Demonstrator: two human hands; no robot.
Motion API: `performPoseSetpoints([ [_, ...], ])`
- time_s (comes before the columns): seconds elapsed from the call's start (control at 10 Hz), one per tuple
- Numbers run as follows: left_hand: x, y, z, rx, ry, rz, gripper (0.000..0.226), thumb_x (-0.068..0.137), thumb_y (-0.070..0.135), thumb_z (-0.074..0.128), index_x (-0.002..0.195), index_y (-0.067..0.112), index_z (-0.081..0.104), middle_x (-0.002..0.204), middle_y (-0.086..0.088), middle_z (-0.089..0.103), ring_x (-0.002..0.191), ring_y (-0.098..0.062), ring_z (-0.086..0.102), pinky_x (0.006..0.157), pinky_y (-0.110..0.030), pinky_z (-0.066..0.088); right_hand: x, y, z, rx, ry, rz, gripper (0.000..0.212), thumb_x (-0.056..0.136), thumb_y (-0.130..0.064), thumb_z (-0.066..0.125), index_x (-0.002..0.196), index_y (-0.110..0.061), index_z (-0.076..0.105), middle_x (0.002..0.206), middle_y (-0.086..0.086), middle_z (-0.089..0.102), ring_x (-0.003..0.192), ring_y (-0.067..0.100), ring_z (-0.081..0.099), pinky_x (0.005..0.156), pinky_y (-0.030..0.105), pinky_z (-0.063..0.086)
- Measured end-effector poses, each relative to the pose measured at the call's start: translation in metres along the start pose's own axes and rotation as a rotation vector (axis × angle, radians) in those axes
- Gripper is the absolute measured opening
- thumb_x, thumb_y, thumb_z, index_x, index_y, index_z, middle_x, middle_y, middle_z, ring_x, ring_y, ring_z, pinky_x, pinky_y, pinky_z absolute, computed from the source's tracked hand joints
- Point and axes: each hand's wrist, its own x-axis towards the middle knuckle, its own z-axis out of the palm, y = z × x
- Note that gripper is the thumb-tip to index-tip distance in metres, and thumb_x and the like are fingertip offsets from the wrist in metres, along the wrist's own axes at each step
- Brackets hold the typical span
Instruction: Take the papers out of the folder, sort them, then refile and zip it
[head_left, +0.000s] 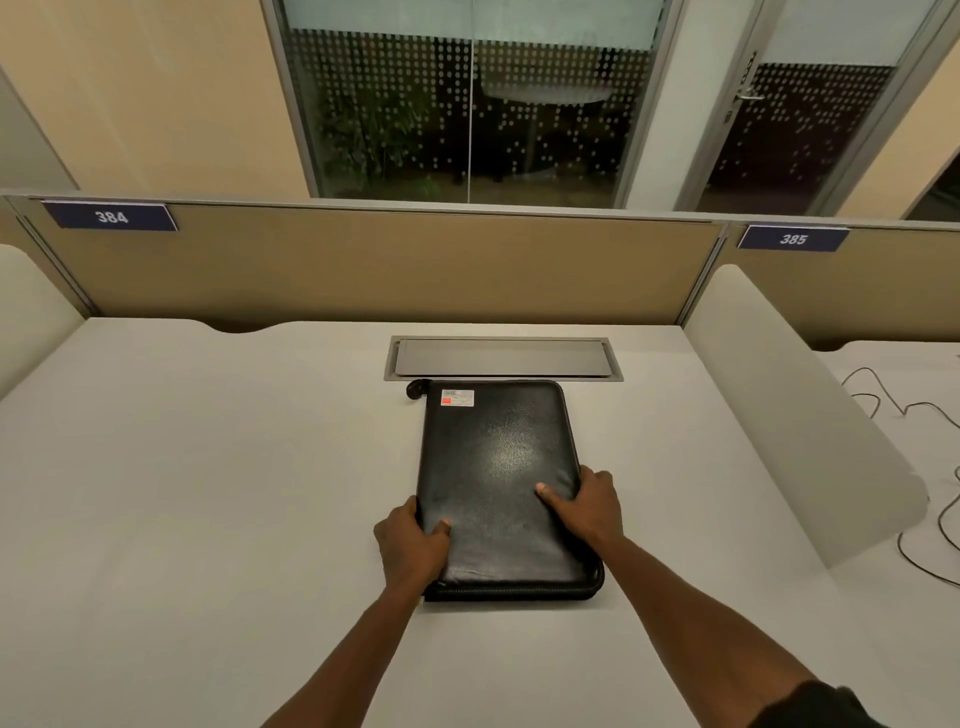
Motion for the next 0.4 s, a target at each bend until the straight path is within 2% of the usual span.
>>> performPoseSetpoints([
  [0.1, -0.002, -0.001, 0.005, 0.103, -0.012, 0.013, 0.047, 0.086, 0.025, 0.072, 0.126, 0.006, 0.058, 0.132, -0.010, 0.046, 0.122, -0.031, 0.048, 0.104, -0.038, 0.045, -0.003, 0.002, 0.003, -0.194, 0.044, -0.030, 0.078, 0.082, -0.073, 0.059, 0.128, -0.011, 0.052, 0.124, 0.012, 0.051, 0.115, 0.030, 0.054, 0.095, 0.039, 0.048],
  [0.2, -0.005, 0.005, 0.003, 0.154, -0.002, 0.082, 0.055, 0.089, 0.021, 0.069, 0.138, 0.004, 0.050, 0.147, -0.014, 0.035, 0.134, -0.033, 0.037, 0.109, -0.040, 0.038, -0.011, 0.001, 0.003, -0.330, 0.122, -0.093, 0.083, 0.087, -0.074, 0.049, 0.142, -0.012, 0.043, 0.135, 0.015, 0.048, 0.123, 0.032, 0.048, 0.098, 0.044, 0.046],
  [0.3, -0.012, -0.005, 0.009, 0.283, 0.028, 0.431, 0.058, 0.098, 0.033, 0.056, 0.151, 0.016, 0.039, 0.162, -0.008, 0.026, 0.150, -0.032, 0.018, 0.119, -0.046, 0.028, -0.034, 0.007, 0.013, -0.380, 0.153, -0.340, 0.086, 0.092, -0.074, 0.037, 0.158, -0.020, 0.024, 0.161, 0.013, 0.027, 0.146, 0.033, 0.030, 0.111, 0.050, 0.039],
  [0.4, -0.014, -0.014, 0.018, 0.478, -0.060, 0.643, 0.061, 0.100, 0.054, 0.038, 0.155, 0.027, 0.031, 0.164, -0.001, 0.014, 0.153, -0.027, 0.006, 0.122, -0.044, 0.016, -0.047, 0.018, 0.022, -0.437, 0.068, -0.456, 0.085, 0.093, -0.077, 0.028, 0.161, -0.029, 0.013, 0.169, 0.005, 0.006, 0.155, 0.026, 0.009, 0.121, 0.049, 0.023],
])
